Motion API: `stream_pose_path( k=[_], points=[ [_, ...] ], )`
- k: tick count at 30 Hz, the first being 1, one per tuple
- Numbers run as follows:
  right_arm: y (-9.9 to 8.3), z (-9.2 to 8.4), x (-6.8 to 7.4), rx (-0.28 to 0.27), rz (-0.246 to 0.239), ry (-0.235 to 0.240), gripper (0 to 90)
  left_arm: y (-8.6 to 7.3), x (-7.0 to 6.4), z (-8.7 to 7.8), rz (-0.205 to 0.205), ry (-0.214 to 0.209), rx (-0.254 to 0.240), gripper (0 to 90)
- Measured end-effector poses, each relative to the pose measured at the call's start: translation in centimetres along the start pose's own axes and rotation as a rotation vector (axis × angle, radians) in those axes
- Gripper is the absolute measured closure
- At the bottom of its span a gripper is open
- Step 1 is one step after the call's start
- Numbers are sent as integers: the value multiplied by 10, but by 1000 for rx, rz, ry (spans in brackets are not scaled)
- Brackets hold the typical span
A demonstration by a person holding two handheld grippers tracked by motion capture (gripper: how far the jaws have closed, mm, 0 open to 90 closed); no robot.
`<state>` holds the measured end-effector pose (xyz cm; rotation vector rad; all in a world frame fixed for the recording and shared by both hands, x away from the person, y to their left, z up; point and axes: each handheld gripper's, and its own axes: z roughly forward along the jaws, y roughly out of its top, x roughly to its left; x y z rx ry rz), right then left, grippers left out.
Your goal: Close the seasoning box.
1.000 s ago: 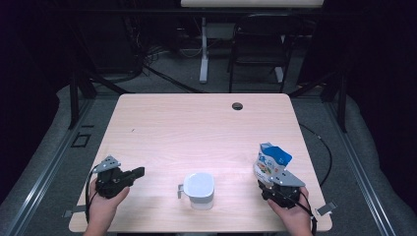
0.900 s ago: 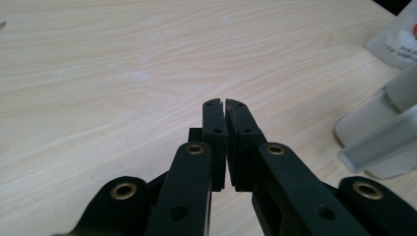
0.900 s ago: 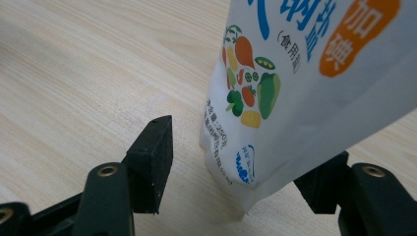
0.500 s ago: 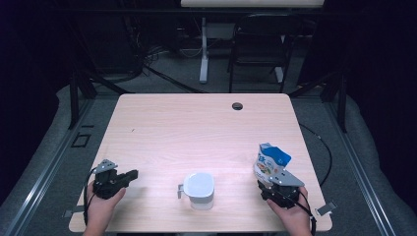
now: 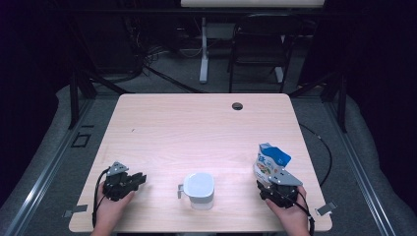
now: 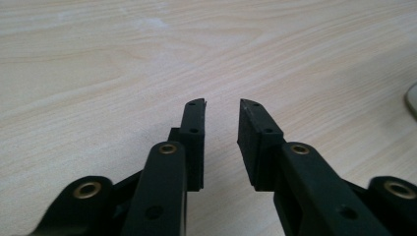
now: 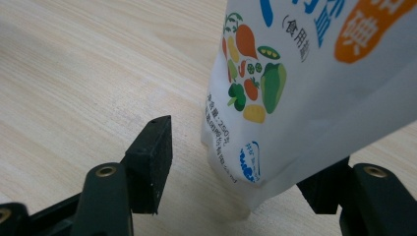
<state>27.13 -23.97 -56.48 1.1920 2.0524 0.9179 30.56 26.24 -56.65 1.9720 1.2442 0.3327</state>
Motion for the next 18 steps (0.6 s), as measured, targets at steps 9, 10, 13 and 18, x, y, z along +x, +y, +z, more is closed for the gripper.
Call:
stream_pose_path(
  k=[9,10,13,18],
  points=[
    [0,1,0,9,-3,-1,374,-3,5,1,-9,59,-17,550],
    [0,1,0,9,-4,-2,374,-4,5,2,-12,61,-24,538],
    [-1,1,-1,7,5,6,375,-3,6,2,-14,66,-23,507],
    [-1,0,-2,11,10,10,374,-3,7,-1,-29,88,-45,467]
  ],
)
